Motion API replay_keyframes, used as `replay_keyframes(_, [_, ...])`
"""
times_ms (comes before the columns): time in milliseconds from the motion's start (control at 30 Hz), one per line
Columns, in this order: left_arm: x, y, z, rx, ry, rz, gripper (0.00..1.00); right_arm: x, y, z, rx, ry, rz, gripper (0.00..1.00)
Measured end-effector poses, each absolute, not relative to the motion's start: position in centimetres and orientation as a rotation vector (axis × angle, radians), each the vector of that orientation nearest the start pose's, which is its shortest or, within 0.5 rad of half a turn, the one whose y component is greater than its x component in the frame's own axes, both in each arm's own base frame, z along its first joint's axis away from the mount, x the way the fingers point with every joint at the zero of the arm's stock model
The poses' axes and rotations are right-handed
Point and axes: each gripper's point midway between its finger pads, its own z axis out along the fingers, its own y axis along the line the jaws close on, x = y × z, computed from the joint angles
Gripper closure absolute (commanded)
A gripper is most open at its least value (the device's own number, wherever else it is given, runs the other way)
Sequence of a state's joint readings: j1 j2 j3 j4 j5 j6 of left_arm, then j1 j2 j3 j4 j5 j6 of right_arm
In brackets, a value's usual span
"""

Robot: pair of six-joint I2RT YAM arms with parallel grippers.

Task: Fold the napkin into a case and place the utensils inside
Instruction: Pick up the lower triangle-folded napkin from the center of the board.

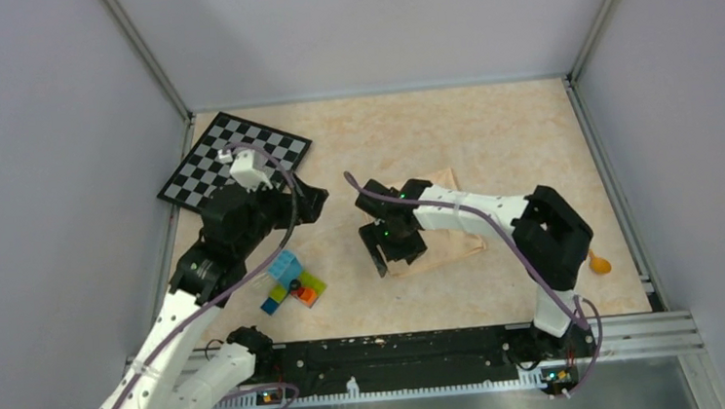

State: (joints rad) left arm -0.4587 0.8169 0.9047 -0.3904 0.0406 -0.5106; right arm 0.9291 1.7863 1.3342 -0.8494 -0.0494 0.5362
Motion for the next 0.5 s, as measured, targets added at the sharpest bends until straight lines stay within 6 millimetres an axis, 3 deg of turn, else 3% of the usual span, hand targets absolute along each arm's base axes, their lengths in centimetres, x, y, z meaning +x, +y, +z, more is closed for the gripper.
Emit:
replay_keyframes(133, [24.8, -14.5, 29.6, -0.048, 1.868, -0.682, 0.05, 17.4, 31.5, 5.2, -0.614, 2.934, 0.254, 0.47])
replay_keyframes(333, [24.0, -13.8, 30.3, -0.069, 1.838, -0.682, 0.05, 17.9, 32.2, 4.6, -0.577, 2.905, 0.183, 0.48])
replay_keyframes(500, [23.6, -13.6, 29.5, -0.074, 1.858, -0.678, 0.04, 19.0, 32.2, 4.6, -0.555, 2.872, 0.127, 0.5])
